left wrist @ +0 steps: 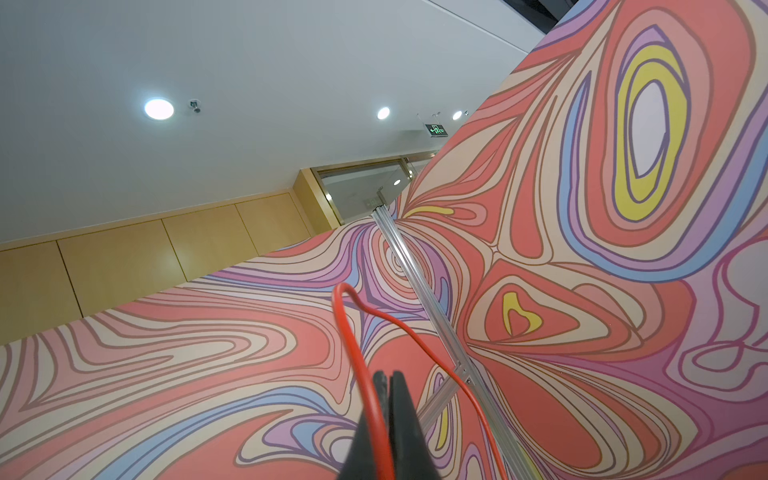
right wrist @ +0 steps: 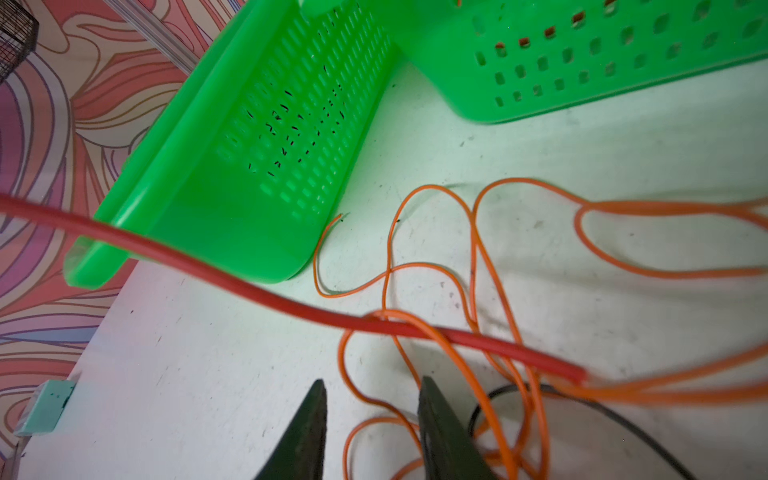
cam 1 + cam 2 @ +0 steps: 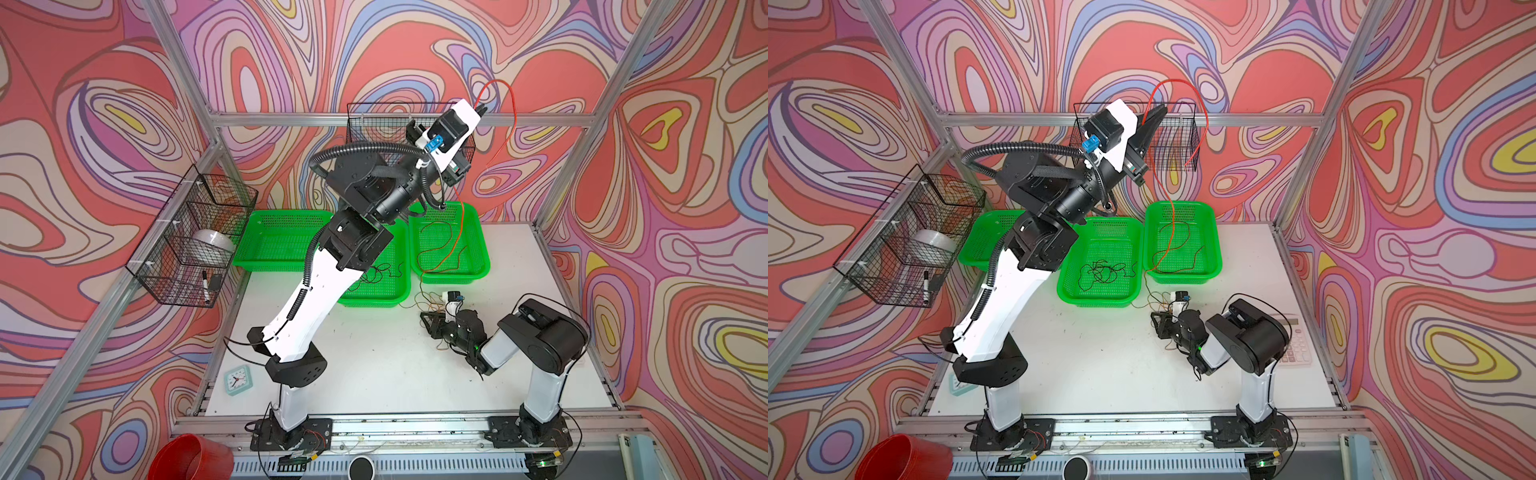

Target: Untangle the cables

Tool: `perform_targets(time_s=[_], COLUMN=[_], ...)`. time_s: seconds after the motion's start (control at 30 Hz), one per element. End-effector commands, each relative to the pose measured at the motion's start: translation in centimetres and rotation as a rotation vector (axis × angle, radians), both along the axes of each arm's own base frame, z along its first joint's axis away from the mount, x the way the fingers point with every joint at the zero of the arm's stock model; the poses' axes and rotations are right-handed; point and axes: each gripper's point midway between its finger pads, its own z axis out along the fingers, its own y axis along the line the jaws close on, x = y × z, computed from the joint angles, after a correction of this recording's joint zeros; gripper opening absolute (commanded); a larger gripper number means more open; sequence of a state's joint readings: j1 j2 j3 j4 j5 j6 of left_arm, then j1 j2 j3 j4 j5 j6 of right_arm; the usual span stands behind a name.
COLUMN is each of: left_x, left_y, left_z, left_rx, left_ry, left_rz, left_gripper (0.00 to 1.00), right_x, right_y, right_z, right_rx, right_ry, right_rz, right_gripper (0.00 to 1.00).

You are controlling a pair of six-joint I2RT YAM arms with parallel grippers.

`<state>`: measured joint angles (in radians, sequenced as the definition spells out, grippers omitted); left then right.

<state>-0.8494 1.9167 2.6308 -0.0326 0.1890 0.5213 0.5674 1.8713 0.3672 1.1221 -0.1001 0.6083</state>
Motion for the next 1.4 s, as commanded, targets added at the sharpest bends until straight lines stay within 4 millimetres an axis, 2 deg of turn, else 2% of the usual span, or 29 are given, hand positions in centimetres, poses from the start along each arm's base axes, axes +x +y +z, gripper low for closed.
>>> perform_targets(time_s=[0.0, 0.1, 0.23, 0.3, 0.4, 0.57, 0.7, 0.77, 0.87, 0.93, 1.0, 1.1, 1.17, 1.23, 1.37], left_x=[-1.8, -1.4, -1.4, -1.5, -1.6, -1.8, -1.8, -1.8, -1.8, -1.9, -1.8, -1.8, -1.8, -1.9, -2.1], left_y=[3.4, 3.3, 2.9, 2.9, 2.8, 2.6, 2.7, 2.7, 2.6, 2.5, 2.4, 2.3, 2.3, 2.3, 2.4], left_z=[3.1, 2.4, 1.5, 1.4, 1.3, 1.1, 1.2, 1.3, 1.2, 1.1, 1.0, 1.0, 1.0, 1.0, 1.0], left_rx=[-0.065, -0.041, -0.025, -0.021, -0.018, -0.017, -0.021, -0.020, -0.014, -0.013, -0.015, -0.015, -0.015, -0.016, -0.019], left_ry=[-0.078, -0.056, -0.029, -0.021, -0.016, -0.005, -0.014, -0.016, -0.013, -0.011, -0.009, -0.006, -0.002, 0.001, 0.005], left_rz=[0.029, 0.031, 0.006, -0.006, -0.013, -0.037, -0.032, -0.031, -0.036, -0.042, -0.046, -0.054, -0.055, -0.060, -0.068], left_gripper=[0.00, 0.00, 0.00, 0.00, 0.00, 0.00, 0.00, 0.00, 0.00, 0.00, 0.00, 0.00, 0.00, 0.00, 0.00], right_x=[-1.8, -3.5, -5.2, -5.4, -4.7, -3.5, -2.5, -2.8, -4.3, -4.1, -2.9, -1.7, -0.1, 1.5, 3.9], right_y=[-1.3, -0.3, 1.9, 1.7, 0.9, 1.3, 2.0, 2.2, 2.9, 3.6, 4.2, 5.6, 6.0, 6.3, 7.9], right_z=[0.2, 5.1, 8.8, 11.3, 12.7, 14.0, 13.2, 13.2, 14.1, 14.1, 13.6, 14.2, 14.8, 14.4, 14.0], right_rx=[-0.031, -0.038, -0.206, -0.238, -0.317, -0.368, -0.438, -0.429, -0.342, -0.357, -0.421, -0.432, -0.439, -0.476, -0.503], right_ry=[-0.029, -0.212, -0.331, -0.420, -0.444, -0.464, -0.401, -0.395, -0.497, -0.512, -0.492, -0.538, -0.565, -0.544, -0.566], right_rz=[0.001, 0.087, 0.222, 0.210, 0.178, 0.167, 0.192, 0.215, 0.261, 0.298, 0.309, 0.326, 0.279, 0.244, 0.226], right_gripper=[0.50, 0.60, 0.70, 0.72, 0.73, 0.74, 0.74, 0.74, 0.75, 0.75, 0.75, 0.76, 0.76, 0.76, 0.70])
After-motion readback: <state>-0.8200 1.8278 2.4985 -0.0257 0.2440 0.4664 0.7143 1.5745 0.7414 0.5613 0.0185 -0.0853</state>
